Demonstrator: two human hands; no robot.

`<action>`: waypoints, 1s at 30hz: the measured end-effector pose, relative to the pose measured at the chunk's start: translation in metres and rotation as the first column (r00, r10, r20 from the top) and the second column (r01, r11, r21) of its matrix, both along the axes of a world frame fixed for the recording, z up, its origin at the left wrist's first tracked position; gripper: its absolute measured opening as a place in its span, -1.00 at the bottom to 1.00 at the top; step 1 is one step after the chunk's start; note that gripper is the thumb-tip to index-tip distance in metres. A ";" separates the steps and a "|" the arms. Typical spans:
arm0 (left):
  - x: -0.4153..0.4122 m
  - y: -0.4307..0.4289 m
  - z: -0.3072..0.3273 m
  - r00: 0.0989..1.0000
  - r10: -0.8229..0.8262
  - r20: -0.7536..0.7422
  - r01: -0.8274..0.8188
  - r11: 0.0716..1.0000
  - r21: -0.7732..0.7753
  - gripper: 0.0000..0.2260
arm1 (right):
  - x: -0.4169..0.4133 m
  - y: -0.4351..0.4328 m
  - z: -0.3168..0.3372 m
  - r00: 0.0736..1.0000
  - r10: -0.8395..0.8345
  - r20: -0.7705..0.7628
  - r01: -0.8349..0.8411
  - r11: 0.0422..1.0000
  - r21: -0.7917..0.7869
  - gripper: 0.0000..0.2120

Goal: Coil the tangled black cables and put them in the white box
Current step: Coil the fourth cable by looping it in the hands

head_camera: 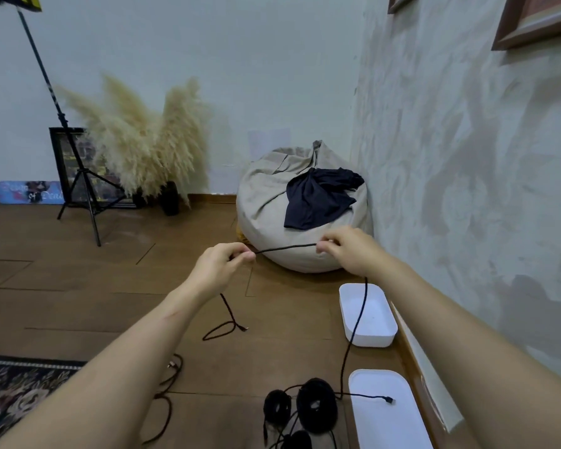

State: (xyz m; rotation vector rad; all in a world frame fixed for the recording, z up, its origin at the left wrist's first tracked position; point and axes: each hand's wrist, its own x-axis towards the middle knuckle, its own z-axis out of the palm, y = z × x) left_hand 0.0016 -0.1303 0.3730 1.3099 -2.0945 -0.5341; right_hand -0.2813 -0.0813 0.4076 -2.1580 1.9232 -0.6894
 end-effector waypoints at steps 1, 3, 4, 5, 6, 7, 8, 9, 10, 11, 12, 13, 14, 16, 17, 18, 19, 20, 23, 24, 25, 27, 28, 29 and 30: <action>-0.003 0.001 0.001 1.000 -0.017 -0.009 0.017 1.000 0.005 -0.84 | 0.003 0.001 -0.002 0.999 0.042 0.025 -0.043 0.997 0.062 -0.86; -0.015 0.006 0.003 0.997 -0.082 -0.009 0.082 0.997 0.002 -0.86 | 0.019 0.004 -0.004 0.984 0.144 0.106 -0.158 0.978 0.133 -0.81; -0.021 0.007 0.003 0.994 -0.112 -0.006 0.112 0.994 -0.008 -0.86 | 0.027 0.004 -0.005 0.975 0.184 0.127 -0.200 0.971 0.130 -0.83; -0.024 0.008 0.003 0.992 -0.129 -0.007 0.129 0.992 -0.018 -0.86 | 0.031 0.005 -0.004 0.969 0.208 0.134 -0.222 0.970 0.102 -0.87; -0.024 0.007 0.002 0.992 -0.125 -0.008 0.124 0.992 -0.016 -0.85 | 0.031 0.004 -0.001 0.969 0.204 0.136 -0.214 0.975 0.065 -0.86; -0.020 0.005 0.000 0.994 -0.105 -0.005 0.105 0.994 -0.001 -0.84 | 0.028 0.003 0.001 0.977 0.175 0.126 -0.179 0.983 0.028 -0.83; -0.014 0.002 -0.002 0.997 -0.081 0.000 0.081 0.996 0.020 -0.82 | 0.020 0.002 0.003 0.987 0.122 0.100 -0.123 0.992 0.000 -0.80; -0.006 -0.001 -0.005 0.998 -0.055 0.007 0.055 0.998 0.042 -0.81 | 0.010 0.001 0.002 0.996 0.067 0.065 -0.066 0.998 -0.015 -0.78; 0.001 -0.003 -0.008 0.999 -0.034 0.013 0.033 0.998 0.057 -0.80 | -0.001 -0.001 -0.001 0.999 0.019 0.032 -0.018 1.000 -0.014 -0.78; 0.005 -0.003 -0.009 1.000 -0.023 0.013 0.022 0.998 0.067 -0.79 | -0.010 -0.002 -0.004 1.000 -0.015 0.009 0.014 1.000 0.010 -0.80; 0.005 -0.001 -0.009 1.000 -0.023 0.008 0.022 0.997 0.071 -0.79 | -0.015 -0.002 -0.007 1.000 -0.024 0.009 0.023 0.998 0.054 -0.82; 0.002 0.001 -0.008 0.999 -0.035 0.000 0.035 0.997 0.074 -0.78 | -0.014 -0.002 -0.009 1.000 -0.007 0.029 0.004 0.995 0.102 -0.85; -0.003 0.004 -0.006 0.998 -0.054 -0.010 0.055 0.995 0.080 -0.78 | -0.007 -0.001 -0.011 0.998 0.025 0.056 -0.032 0.990 0.135 -0.84; -0.017 0.009 -0.003 0.993 -0.110 -0.038 0.112 0.990 0.081 -0.79 | 0.013 0.002 -0.010 0.987 0.115 0.113 -0.129 0.983 0.127 -0.80; -0.022 0.010 -0.002 0.990 -0.133 -0.052 0.137 0.988 0.075 -0.79 | 0.023 0.003 -0.008 0.980 0.157 0.121 -0.170 0.980 0.102 -0.83; -0.025 0.010 -0.003 0.988 -0.142 -0.062 0.146 0.987 0.072 -0.79 | 0.029 0.004 -0.006 0.978 0.179 0.108 -0.188 0.980 0.072 -0.86; -0.025 0.009 -0.004 0.989 -0.132 -0.060 0.136 0.988 0.076 -0.79 | 0.031 0.003 -0.004 0.980 0.177 0.092 -0.181 0.983 0.038 -0.85; -0.020 0.007 -0.005 0.993 -0.109 -0.046 0.112 0.990 0.084 -0.79 | 0.027 0.000 -0.004 0.988 0.140 0.070 -0.141 0.990 0.003 -0.83; 0.001 0.002 -0.010 0.999 -0.041 0.006 0.040 0.993 0.108 -0.76 | -0.003 -0.006 -0.006 0.999 -0.045 0.009 0.046 0.999 -0.017 -0.79; 0.006 0.001 -0.011 1.000 -0.027 0.011 0.026 0.993 0.115 -0.75 | -0.011 -0.007 -0.009 0.996 -0.084 -0.013 0.084 0.996 0.012 -0.80; 0.007 0.000 -0.013 1.000 -0.024 0.012 0.023 0.993 0.119 -0.75 | -0.015 -0.007 -0.012 0.996 -0.085 -0.028 0.086 0.995 0.051 -0.82; -0.001 0.003 -0.012 0.999 -0.050 0.006 0.049 0.991 0.122 -0.76 | -0.004 -0.005 -0.015 1.000 0.003 -0.019 -0.001 0.993 0.119 -0.84; -0.008 0.006 -0.011 0.997 -0.076 -0.003 0.076 0.990 0.123 -0.76 | 0.008 -0.002 -0.014 0.998 0.069 0.010 -0.070 0.989 0.129 -0.80; -0.015 0.009 -0.011 0.994 -0.109 -0.013 0.110 0.987 0.120 -0.76 | 0.021 0.000 -0.013 0.989 0.138 0.044 -0.143 0.982 0.125 -0.77; -0.022 0.011 -0.011 0.990 -0.139 -0.024 0.141 0.983 0.117 -0.76 | 0.032 0.003 -0.012 0.979 0.192 0.063 -0.198 0.974 0.110 -0.78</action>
